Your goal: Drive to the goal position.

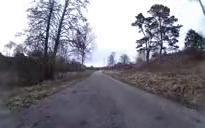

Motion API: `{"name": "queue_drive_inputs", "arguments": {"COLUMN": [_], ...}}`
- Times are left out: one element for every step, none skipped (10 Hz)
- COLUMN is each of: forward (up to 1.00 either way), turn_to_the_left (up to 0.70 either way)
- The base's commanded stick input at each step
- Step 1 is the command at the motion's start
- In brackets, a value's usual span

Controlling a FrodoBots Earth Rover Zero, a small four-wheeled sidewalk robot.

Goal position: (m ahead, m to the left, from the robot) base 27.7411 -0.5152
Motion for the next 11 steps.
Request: {"name": "queue_drive_inputs", "arguments": {"forward": [0.50,0.50,0.50,0.50,0.50,0.50,0.50,0.50,0.50,0.50,0.50], "turn_to_the_left": [0.00,0.00,0.00,0.00,0.00,0.00,0.00,0.00,0.00,0.00,0.00]}}
